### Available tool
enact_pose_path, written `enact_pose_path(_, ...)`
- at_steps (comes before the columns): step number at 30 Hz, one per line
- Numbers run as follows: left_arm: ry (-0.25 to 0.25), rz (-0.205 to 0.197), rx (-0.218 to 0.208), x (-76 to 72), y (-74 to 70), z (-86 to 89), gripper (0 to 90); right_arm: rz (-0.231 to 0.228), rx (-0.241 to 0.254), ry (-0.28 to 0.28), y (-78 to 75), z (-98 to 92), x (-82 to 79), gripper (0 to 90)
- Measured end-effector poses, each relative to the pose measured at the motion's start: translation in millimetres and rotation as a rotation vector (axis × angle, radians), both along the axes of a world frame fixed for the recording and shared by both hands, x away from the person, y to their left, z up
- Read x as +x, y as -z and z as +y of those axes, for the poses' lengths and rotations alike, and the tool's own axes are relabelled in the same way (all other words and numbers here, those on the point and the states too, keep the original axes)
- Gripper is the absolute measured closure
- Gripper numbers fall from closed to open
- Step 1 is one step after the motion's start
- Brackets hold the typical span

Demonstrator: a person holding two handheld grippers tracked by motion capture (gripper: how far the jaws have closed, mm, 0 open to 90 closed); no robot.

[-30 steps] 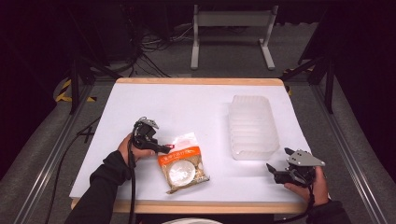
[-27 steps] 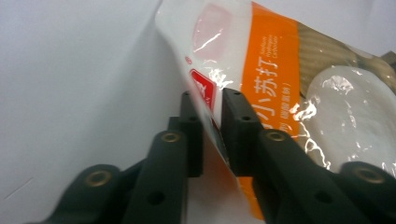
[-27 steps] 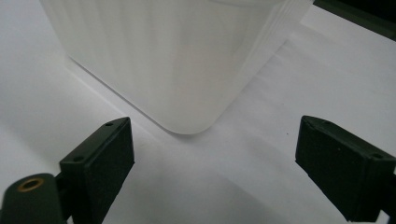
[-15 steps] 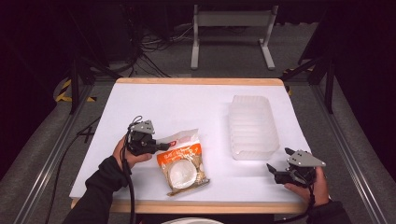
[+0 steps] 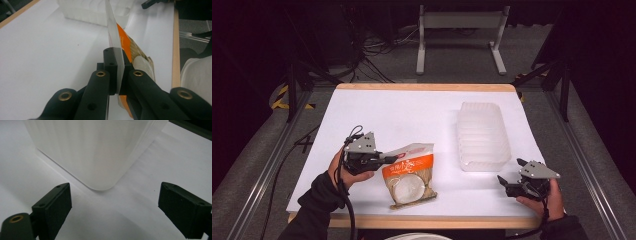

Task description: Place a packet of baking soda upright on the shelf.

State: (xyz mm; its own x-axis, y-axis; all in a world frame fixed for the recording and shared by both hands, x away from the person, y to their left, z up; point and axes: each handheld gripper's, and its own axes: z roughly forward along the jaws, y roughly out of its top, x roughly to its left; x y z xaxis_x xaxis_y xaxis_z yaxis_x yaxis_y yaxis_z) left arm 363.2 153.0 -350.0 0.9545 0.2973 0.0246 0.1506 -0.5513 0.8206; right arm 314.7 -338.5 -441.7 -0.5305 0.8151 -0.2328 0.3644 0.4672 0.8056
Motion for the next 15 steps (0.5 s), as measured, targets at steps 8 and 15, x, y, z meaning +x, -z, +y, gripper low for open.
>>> enact_pose_path(8,-0.008,-0.047,-0.028,-8.9,-5.5,-5.4,89.9,0.0,0.002,-0.001,-0.2,-0.2,-0.1,12.1)
enact_pose_path(15,-0.006,-0.097,-0.07,-20.4,-11.4,-8.5,89.9,-0.007,0.001,0.009,-0.6,-0.8,-0.3,12.1)
